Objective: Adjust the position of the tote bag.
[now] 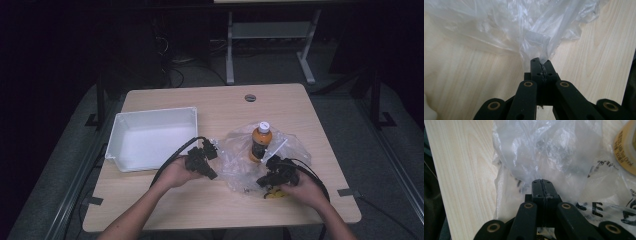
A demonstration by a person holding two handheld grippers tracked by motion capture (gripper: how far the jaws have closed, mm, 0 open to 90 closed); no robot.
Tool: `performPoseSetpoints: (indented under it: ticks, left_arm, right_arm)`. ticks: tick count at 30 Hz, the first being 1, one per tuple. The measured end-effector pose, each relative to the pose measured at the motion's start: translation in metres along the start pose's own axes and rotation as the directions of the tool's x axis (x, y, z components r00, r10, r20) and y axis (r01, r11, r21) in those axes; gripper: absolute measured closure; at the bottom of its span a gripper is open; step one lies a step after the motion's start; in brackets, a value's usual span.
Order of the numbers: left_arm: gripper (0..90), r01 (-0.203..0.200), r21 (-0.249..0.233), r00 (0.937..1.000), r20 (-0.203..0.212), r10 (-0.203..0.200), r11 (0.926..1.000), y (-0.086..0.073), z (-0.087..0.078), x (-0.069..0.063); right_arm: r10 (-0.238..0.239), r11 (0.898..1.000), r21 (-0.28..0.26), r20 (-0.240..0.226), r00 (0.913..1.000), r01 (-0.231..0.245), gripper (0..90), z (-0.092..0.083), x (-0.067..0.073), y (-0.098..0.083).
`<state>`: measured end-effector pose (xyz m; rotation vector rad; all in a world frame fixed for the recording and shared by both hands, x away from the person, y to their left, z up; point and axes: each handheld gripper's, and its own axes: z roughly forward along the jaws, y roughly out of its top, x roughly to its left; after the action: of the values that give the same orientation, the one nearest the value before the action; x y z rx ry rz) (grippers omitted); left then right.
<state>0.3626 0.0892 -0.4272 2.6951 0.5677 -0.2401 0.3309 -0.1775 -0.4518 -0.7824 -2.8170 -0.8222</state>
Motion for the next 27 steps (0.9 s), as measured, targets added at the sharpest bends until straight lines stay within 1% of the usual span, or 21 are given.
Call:
performPoseSetpoints:
  ticks: [3, 6, 9, 10, 11, 12, 15, 16, 17, 20, 22, 23, 26, 27]
  left_arm:
    - [90.0, -0.002, 0.004, 1.0, 0.003, 0.002, 1.0, -0.001, 0.001, 0.001]
    - [89.8, 0.004, 0.004, 0.9999, 0.01, -0.004, 1.0, -0.002, 0.001, 0.0]
    - [84.1, 0.005, 0.011, 0.9999, 0.01, -0.005, 0.9999, -0.003, 0.001, 0.0]
    - [80.6, 0.011, 0.006, 0.9999, 0.011, -0.011, 0.9999, -0.004, -0.001, 0.0]
    - [80.6, 0.018, -0.001, 0.9996, 0.02, -0.018, 0.9998, -0.006, -0.003, 0.001]
    - [79.4, 0.024, -0.008, 0.9988, 0.042, -0.024, 0.9997, -0.008, -0.007, 0.002]
    - [75.1, 0.023, -0.026, 0.9986, 0.048, -0.022, 0.9994, -0.009, -0.014, 0.001]
    - [73.6, 0.019, -0.029, 0.9986, 0.049, -0.017, 0.9994, -0.009, -0.017, 0.0]
    - [72.3, 0.02, -0.043, 0.9986, 0.05, -0.017, 0.9989, -0.009, -0.021, -0.002]
    - [68.6, 0.01, -0.054, 0.9984, 0.056, -0.007, 0.9985, -0.009, -0.032, -0.006]
    - [68.0, 0.005, -0.062, 0.9982, 0.06, -0.001, 0.9981, -0.009, -0.04, -0.008]
    - [67.5, -0.001, -0.066, 0.9982, 0.059, 0.005, 0.9978, -0.009, -0.045, -0.009]
    - [66.8, 0.002, -0.085, 0.9979, 0.065, 0.004, 0.9964, -0.011, -0.054, -0.01]
    - [66.8, -0.002, -0.088, 0.9981, 0.061, 0.007, 0.9961, -0.011, -0.058, -0.01]
  right_arm:
    - [0.002, 1.0, 0.001, -0.004, 1.0, -0.002, 89.4, 0.001, -0.001, 0.0]
    - [0.004, 1.0, 0.005, -0.006, 1.0, -0.004, 89.4, 0.001, -0.001, -0.001]
    - [0.004, 1.0, 0.006, -0.003, 1.0, -0.004, 89.3, 0.001, -0.001, -0.001]
    - [0.006, 1.0, 0.006, 0.0, 1.0, -0.006, 89.3, 0.001, -0.002, -0.001]
    - [0.006, 1.0, 0.006, 0.0, 1.0, -0.006, 89.3, 0.001, -0.002, -0.001]
    - [0.004, 1.0, 0.004, 0.002, 1.0, -0.004, 89.2, 0.001, -0.002, -0.001]
    - [0.003, 1.0, 0.001, -0.001, 1.0, -0.003, 89.0, 0.0, -0.002, -0.002]
    - [0.009, 1.0, 0.003, -0.001, 1.0, -0.009, 88.9, 0.0, -0.001, -0.002]
    - [0.011, 1.0, 0.002, -0.002, 0.9999, -0.011, 88.8, -0.001, -0.001, -0.002]
    - [0.008, 1.0, -0.002, -0.001, 1.0, -0.008, 88.5, -0.001, -0.001, -0.002]
    - [0.015, 1.0, -0.001, -0.004, 0.9999, -0.015, 88.4, -0.002, 0.0, -0.002]
    - [0.009, 1.0, -0.004, -0.004, 1.0, -0.009, 88.4, -0.001, 0.0, -0.002]
    - [0.012, 1.0, -0.002, -0.004, 0.9999, -0.012, 88.1, -0.002, -0.001, -0.002]
    - [0.013, 1.0, -0.003, -0.005, 0.9999, -0.013, 88.1, -0.002, -0.001, -0.002]
